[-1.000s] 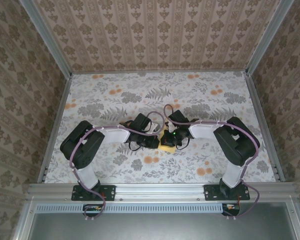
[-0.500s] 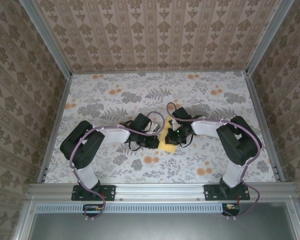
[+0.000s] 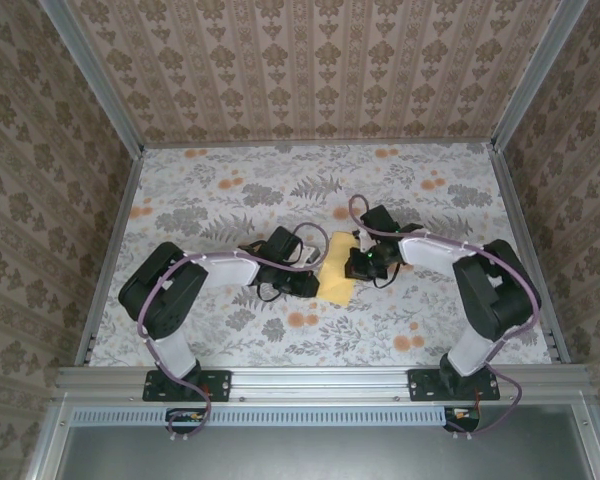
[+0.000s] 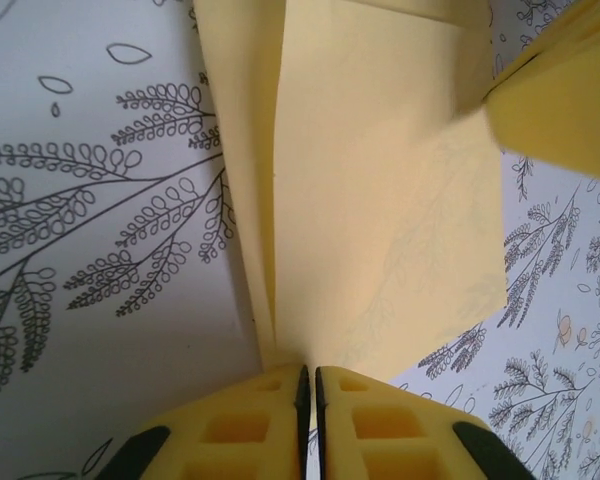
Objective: Fold a paper plane with a square sheet of paper (fold left side to right side)
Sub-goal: Fold the triangle a second time at the center of the table, then turn over the paper at the center of the table.
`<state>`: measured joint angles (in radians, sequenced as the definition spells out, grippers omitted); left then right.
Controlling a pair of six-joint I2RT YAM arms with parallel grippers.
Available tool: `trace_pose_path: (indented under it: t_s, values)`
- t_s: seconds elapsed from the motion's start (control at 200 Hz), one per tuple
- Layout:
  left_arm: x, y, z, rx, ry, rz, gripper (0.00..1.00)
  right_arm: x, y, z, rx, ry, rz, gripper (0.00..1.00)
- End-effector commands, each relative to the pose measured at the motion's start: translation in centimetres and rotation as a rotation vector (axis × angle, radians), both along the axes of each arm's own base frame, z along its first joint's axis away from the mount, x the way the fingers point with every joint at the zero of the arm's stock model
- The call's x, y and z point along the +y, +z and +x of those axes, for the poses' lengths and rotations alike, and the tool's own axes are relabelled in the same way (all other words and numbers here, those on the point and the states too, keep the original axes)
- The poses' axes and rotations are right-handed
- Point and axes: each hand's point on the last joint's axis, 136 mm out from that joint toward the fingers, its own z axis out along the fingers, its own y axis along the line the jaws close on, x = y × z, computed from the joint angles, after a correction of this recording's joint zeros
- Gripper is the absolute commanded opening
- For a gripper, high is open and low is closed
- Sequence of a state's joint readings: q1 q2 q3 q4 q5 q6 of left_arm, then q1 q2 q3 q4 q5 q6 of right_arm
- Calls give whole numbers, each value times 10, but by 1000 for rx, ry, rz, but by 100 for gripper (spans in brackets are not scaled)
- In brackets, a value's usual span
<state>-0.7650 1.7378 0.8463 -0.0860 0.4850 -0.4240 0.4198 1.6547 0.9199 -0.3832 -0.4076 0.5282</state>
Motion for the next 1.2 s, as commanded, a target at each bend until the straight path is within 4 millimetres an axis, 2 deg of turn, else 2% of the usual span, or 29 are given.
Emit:
trace_pose_path:
  t_s: [0.0, 0.175, 0.205, 0.23, 0.315, 0.47, 0.725, 1.07, 1.195]
  values:
    - [4, 21, -1, -12, 5, -22, 21, -21, 19, 7, -94, -38, -19, 2]
    - [2, 60, 16, -80, 23, -112, 35, -46, 36, 10, -198, -135, 28, 22]
    - [2, 64, 19, -85, 27, -121, 37, -48, 34, 10, -201, -148, 36, 25]
    - [3, 66, 22, -89, 31, -126, 40, -48, 44, 11, -239, -155, 57, 28]
    - [1, 69, 31, -99, 27, -142, 45, -48, 51, 10, -279, -177, 94, 38]
    - [-12, 60, 41, -84, 2, -150, 50, -41, 55, 8, -296, -183, 166, 56]
    - [-27, 33, 58, -48, -14, -122, 51, -33, 53, -1, -277, -194, 250, 79]
    - [-38, 29, 64, -37, -25, -157, 32, -33, 45, -11, -234, -185, 253, 81]
    - [-39, 28, 64, -32, -25, -160, 28, -32, 40, -12, -216, -183, 251, 81]
